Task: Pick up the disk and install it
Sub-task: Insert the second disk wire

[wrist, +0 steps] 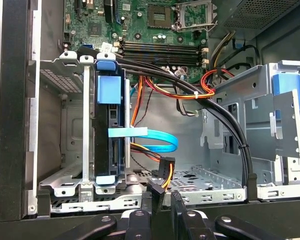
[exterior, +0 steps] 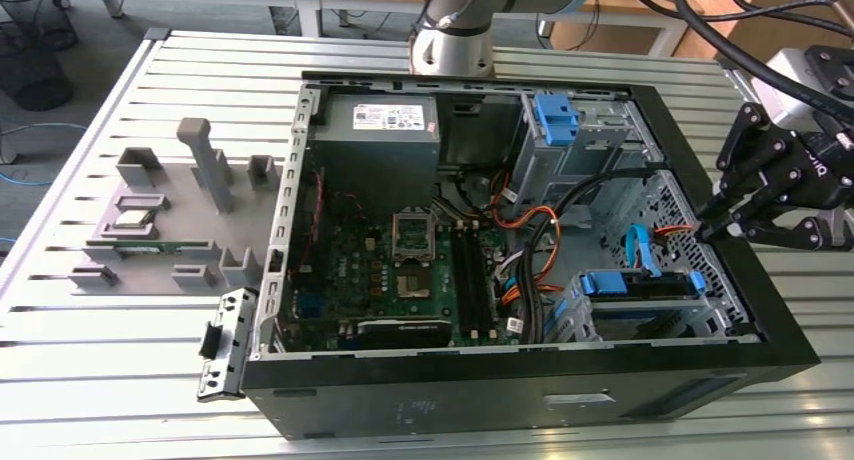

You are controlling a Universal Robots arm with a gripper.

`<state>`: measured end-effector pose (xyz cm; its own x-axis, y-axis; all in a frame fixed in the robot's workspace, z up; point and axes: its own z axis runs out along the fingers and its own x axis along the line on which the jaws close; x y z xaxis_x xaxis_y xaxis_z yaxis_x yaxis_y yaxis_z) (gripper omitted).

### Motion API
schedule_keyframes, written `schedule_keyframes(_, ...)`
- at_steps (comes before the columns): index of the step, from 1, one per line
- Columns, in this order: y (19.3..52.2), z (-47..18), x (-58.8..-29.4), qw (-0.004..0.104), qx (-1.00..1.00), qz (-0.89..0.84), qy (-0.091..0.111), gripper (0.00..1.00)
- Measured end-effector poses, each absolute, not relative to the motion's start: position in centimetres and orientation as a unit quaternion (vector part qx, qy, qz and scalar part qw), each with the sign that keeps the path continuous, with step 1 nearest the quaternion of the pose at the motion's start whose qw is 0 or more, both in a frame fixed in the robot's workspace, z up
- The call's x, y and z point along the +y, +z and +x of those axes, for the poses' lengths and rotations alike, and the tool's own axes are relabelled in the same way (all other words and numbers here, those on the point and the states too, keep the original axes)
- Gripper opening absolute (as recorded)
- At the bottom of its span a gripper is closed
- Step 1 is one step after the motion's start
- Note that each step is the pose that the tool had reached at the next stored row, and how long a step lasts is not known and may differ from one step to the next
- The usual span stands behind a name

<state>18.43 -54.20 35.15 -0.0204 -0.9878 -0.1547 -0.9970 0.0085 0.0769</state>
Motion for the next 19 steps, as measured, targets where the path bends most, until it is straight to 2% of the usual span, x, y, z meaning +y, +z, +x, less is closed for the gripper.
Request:
schedule_keyframes(6, 35.17, 18.43, -54.19, 0.024, 0.717, -0.691, 0.085, 0.29)
schedule_keyframes(11, 35.35, 18.44, -54.19, 0.009, 0.725, -0.683, 0.09, 0.29)
schedule_keyframes(15, 35.36, 18.53, -54.2, -0.003, 0.73, -0.678, 0.084, 0.29)
schedule_keyframes(19, 35.37, 18.84, -54.02, -0.008, 0.734, -0.675, 0.081, 0.29)
